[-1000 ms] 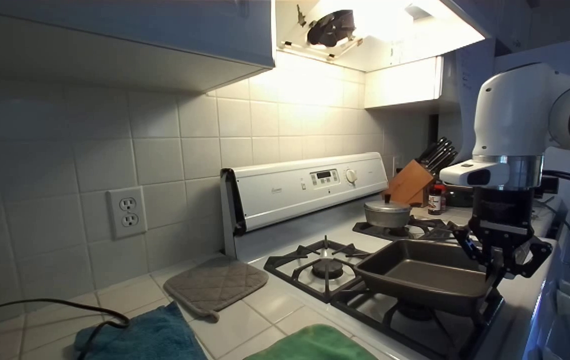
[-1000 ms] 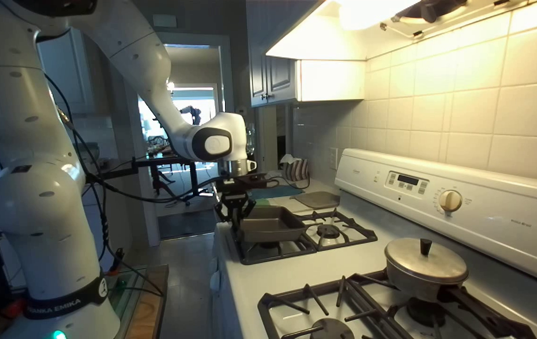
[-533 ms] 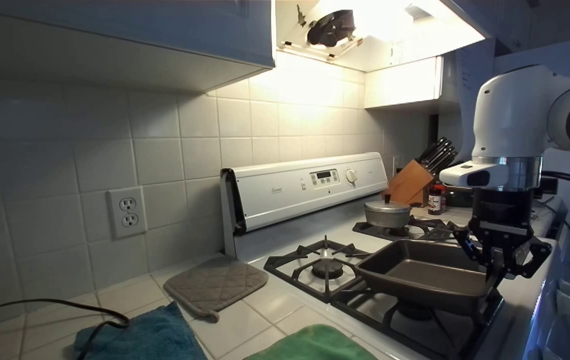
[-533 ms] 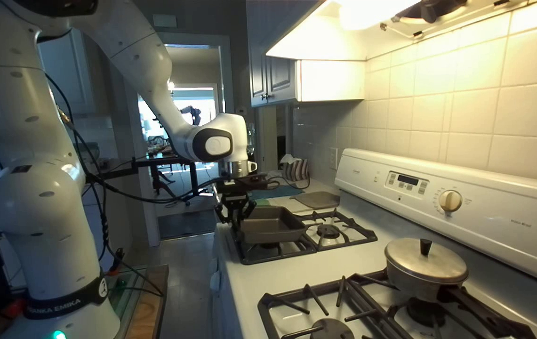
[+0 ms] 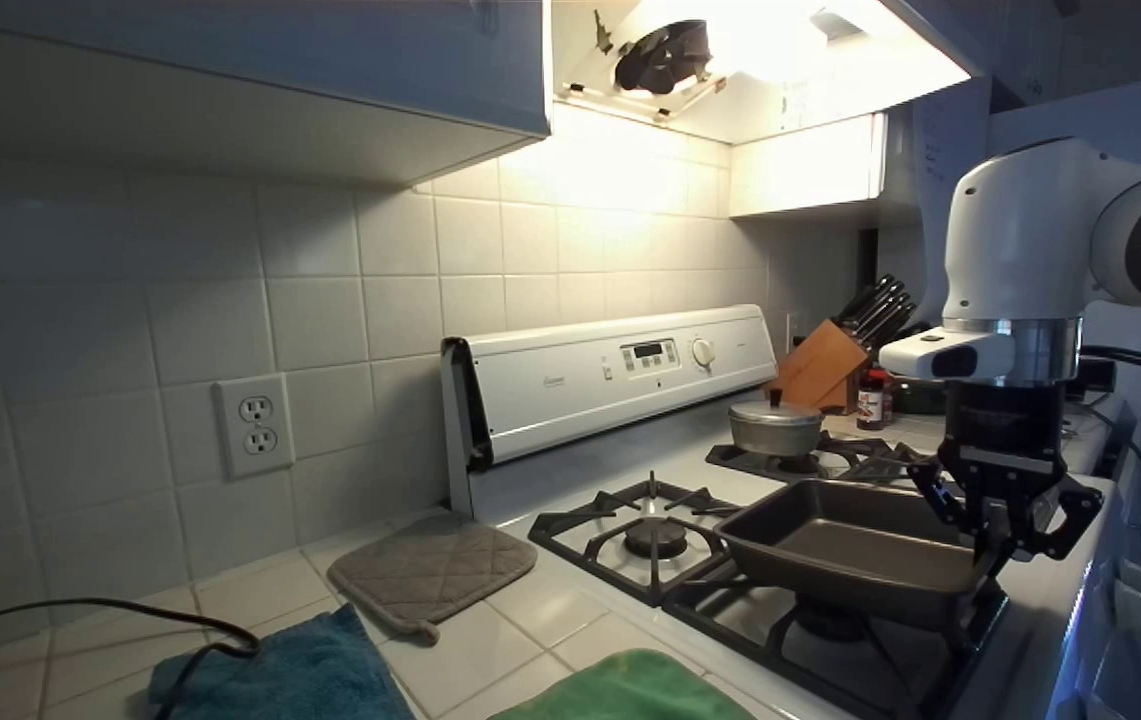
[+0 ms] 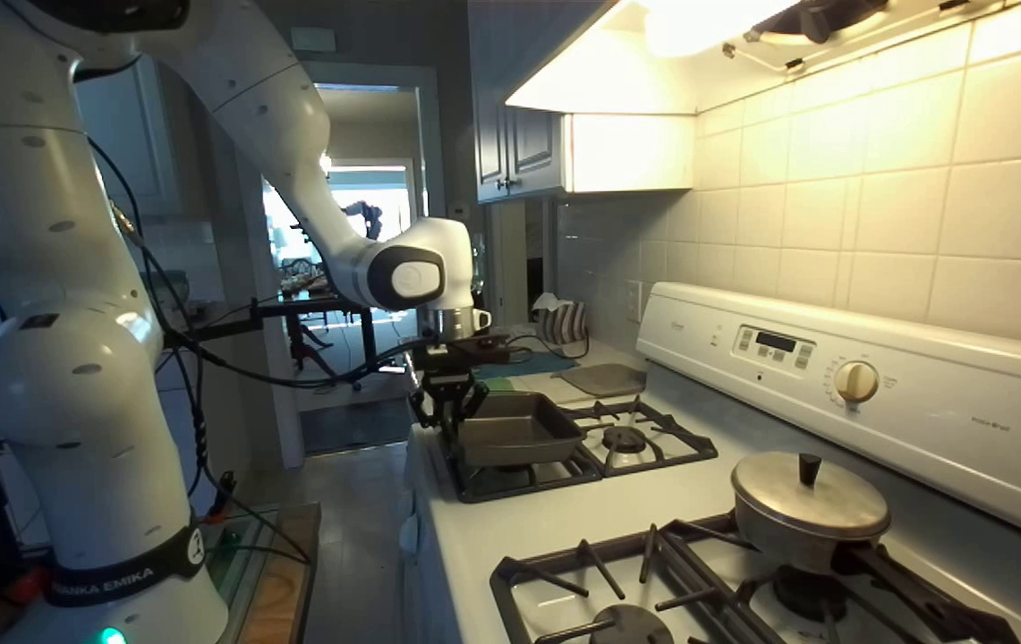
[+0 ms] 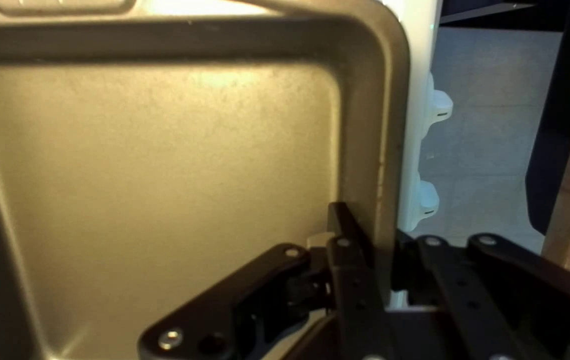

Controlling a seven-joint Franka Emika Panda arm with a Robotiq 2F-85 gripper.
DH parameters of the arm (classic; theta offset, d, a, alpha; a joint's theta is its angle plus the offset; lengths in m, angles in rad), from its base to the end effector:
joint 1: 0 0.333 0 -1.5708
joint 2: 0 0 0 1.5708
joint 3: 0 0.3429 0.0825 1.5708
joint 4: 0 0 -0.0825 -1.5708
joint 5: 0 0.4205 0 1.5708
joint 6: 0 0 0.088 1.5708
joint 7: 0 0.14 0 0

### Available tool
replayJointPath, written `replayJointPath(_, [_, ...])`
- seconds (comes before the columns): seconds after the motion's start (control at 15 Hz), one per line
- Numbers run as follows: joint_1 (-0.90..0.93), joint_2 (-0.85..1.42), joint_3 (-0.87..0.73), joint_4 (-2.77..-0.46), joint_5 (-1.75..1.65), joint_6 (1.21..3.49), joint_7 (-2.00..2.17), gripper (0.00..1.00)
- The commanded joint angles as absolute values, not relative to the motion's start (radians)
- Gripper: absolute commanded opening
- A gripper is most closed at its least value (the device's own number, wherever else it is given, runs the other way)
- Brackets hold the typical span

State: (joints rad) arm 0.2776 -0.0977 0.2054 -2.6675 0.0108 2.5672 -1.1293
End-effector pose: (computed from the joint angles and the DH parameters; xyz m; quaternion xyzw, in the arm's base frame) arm 0.3846 0.1990 0.2323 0.6959 0.7181 -0.0044 0.0059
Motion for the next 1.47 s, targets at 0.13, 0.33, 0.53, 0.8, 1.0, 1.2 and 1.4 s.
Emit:
replayJointPath(0.13, [0.269,-0.073,0.202,-2.669,-0.005,2.577,-1.106,0.02])
replayJointPath(0.33, [0.266,-0.054,0.205,-2.662,-0.02,2.582,-1.081,0.02])
replayJointPath(0.53, [0.265,-0.034,0.208,-2.656,-0.031,2.594,-1.052,0.02])
replayJointPath(0.8, [0.265,-0.017,0.21,-2.652,-0.036,2.608,-1.033,0.02])
replayJointPath(1.0, [0.264,-0.011,0.21,-2.649,-0.038,2.614,-1.02,0.28])
replayJointPath(1.2, [0.262,0.004,0.212,-2.646,-0.039,2.612,-1.01,0.48])
replayJointPath(1.4, [0.259,0.016,0.214,-2.638,-0.03,2.606,-1.011,0.61])
